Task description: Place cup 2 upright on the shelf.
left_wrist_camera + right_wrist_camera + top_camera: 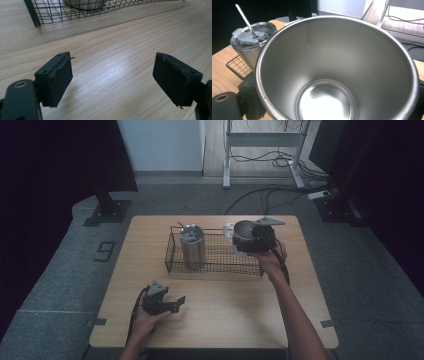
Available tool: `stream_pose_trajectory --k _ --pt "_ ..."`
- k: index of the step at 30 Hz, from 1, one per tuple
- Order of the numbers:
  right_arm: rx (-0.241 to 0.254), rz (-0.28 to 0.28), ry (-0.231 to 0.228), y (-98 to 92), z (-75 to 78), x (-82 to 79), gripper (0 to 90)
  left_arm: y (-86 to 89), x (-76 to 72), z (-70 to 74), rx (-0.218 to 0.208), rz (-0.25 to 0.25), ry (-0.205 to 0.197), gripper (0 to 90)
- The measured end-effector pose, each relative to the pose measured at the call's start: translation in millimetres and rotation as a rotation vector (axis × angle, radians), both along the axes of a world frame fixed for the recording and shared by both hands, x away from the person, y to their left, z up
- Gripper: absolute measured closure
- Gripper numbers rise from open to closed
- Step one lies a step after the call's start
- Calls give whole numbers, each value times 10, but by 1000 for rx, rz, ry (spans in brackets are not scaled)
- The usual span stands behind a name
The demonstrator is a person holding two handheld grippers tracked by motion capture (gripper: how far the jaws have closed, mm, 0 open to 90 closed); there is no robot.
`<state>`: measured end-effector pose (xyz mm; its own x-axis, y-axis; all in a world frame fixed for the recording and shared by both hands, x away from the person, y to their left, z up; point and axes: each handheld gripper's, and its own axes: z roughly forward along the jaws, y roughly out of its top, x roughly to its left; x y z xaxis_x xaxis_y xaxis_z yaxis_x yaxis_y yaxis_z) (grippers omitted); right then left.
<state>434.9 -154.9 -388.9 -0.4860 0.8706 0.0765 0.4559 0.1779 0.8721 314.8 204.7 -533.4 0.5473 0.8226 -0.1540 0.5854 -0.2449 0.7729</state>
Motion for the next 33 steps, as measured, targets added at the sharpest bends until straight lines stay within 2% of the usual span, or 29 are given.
stream_pose_trajectory --k 13,22,33 --pt "3 -7 25 -12 -97 161 72 4 3 -5 2 3 4 163" --pt "-13 -6 29 25 -137 254 72 7 2 -2 3 3 4 163" --pt "-30 -21 57 26 -301 335 72 6 5 -13 8 2 6 164"
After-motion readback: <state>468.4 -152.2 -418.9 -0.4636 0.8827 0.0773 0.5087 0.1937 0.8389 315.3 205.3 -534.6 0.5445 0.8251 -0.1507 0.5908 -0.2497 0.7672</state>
